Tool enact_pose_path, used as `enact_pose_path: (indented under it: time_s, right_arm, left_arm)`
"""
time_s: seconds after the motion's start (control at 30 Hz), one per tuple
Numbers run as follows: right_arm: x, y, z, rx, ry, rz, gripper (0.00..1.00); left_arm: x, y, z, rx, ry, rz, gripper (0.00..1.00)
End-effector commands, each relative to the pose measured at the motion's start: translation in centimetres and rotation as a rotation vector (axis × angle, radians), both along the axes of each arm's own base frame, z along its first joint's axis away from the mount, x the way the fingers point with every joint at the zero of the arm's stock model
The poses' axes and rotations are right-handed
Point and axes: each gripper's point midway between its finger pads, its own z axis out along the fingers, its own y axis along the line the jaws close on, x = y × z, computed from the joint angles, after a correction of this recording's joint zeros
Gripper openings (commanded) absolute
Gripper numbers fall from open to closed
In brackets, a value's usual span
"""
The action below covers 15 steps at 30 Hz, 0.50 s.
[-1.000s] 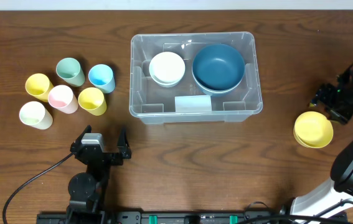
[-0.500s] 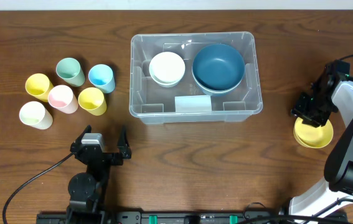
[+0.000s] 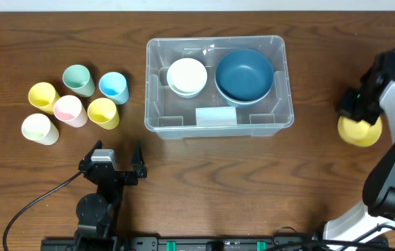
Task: Pack container
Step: 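Move the right gripper to the yellow cups and grasp them, then carry the yellow cups left and lower them into the white bowl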
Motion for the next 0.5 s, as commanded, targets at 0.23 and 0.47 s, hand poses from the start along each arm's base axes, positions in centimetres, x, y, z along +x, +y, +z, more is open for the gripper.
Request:
enact_pose_path:
  time_s: [0.23, 0.47]
  right_arm:
    - [7.9, 7.4, 26.3, -0.118, -0.536, 0.348, 0.01]
    - [6.3, 25.0, 33.7, -0.125, -0.79, 0.785, 0.01]
  left_arm:
    - [0.0, 0.3, -1.7, 0.01, 0.048, 0.015, 0.98]
    - [0.0, 0.3, -1.7, 0.01, 0.048, 0.016, 0.98]
